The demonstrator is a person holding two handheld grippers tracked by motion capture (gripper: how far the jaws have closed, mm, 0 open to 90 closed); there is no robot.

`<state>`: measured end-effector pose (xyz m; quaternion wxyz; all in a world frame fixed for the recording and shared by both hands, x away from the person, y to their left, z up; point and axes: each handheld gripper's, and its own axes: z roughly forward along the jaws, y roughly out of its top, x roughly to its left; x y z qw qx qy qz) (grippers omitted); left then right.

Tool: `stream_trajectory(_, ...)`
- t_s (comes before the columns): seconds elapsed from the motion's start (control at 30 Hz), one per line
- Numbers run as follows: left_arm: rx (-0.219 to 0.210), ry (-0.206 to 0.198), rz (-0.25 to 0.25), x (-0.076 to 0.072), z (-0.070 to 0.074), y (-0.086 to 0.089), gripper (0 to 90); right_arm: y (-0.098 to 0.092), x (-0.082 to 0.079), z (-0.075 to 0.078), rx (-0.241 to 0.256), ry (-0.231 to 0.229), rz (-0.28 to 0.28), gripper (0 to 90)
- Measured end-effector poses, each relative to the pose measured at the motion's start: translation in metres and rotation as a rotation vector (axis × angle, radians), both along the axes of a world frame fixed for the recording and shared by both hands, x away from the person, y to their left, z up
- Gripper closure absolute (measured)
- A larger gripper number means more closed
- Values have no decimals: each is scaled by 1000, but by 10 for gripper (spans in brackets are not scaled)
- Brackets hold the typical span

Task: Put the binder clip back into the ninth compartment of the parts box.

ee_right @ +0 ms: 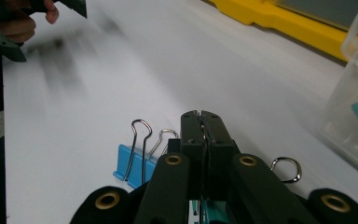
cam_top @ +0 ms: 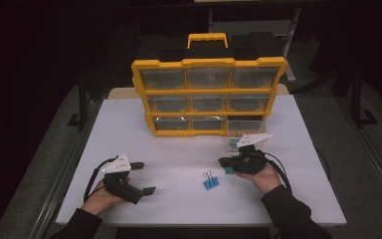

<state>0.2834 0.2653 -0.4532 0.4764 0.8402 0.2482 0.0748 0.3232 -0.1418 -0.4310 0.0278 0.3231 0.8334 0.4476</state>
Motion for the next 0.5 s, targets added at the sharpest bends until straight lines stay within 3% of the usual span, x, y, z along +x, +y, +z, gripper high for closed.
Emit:
stream_trajectory(0.3,13,1,0,0,0,-1,3,-1,-3,15,23,-22,-3,870)
stream_trajectory(0.5,-8,12,1,2,2,1,3,1,-3,26,25,-29,3,869)
